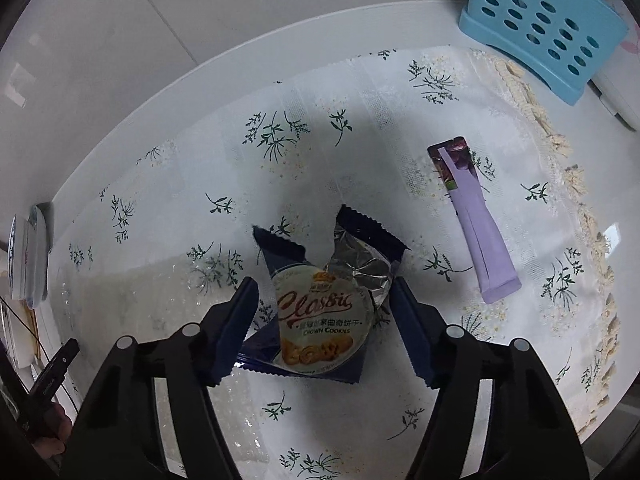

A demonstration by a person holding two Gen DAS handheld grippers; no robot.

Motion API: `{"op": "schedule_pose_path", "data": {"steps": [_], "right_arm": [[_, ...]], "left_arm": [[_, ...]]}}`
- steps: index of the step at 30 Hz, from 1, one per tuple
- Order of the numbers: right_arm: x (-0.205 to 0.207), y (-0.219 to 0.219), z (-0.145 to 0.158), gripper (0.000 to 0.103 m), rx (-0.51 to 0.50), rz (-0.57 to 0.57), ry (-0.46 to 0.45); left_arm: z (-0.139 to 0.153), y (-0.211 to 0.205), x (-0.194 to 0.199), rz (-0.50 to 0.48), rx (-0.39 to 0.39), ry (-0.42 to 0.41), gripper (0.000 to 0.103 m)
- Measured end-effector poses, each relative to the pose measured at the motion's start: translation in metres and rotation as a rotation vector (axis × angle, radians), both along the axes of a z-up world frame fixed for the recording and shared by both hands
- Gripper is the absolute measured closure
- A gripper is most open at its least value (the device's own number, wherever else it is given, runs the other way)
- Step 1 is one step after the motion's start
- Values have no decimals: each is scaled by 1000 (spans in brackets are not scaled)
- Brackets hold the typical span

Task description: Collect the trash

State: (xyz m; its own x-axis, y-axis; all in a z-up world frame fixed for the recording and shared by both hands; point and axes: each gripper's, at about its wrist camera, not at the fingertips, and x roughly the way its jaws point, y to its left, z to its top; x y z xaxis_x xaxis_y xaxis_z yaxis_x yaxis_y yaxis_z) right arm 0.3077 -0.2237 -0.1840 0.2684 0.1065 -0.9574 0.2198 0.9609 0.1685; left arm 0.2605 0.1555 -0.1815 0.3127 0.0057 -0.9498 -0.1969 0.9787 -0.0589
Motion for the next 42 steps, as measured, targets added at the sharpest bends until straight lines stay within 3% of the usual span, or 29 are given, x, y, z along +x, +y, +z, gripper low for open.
{"op": "schedule_pose_path", "data": {"steps": [5, 6, 7, 8, 13, 16, 27, 42], "right_arm": [[3, 3, -6, 46, 24, -23, 5], [6, 2, -6, 47, 24, -26, 5], [7, 2, -6, 50, 14, -26, 7], [7, 3, -6, 55, 2, -29, 8], [11, 7, -5, 73, -35, -34, 13], [12, 7, -4, 79, -29, -29, 15], [-5, -4, 14, 79, -9, 1, -31], [-59, -7, 55, 80, -19, 90, -172]], "left_arm": [[4, 1, -2, 10, 7, 11, 53], [5, 2, -2, 9, 4, 10, 61], [5, 2, 2, 3, -1, 13, 76], [5, 2, 2, -2, -3, 21, 78], [8, -2, 2, -20, 5, 11, 78], [11, -5, 0, -22, 8, -1, 78], [38, -9, -19, -42, 1, -46, 78], [64, -44, -57, -93, -11, -112, 78]]}}
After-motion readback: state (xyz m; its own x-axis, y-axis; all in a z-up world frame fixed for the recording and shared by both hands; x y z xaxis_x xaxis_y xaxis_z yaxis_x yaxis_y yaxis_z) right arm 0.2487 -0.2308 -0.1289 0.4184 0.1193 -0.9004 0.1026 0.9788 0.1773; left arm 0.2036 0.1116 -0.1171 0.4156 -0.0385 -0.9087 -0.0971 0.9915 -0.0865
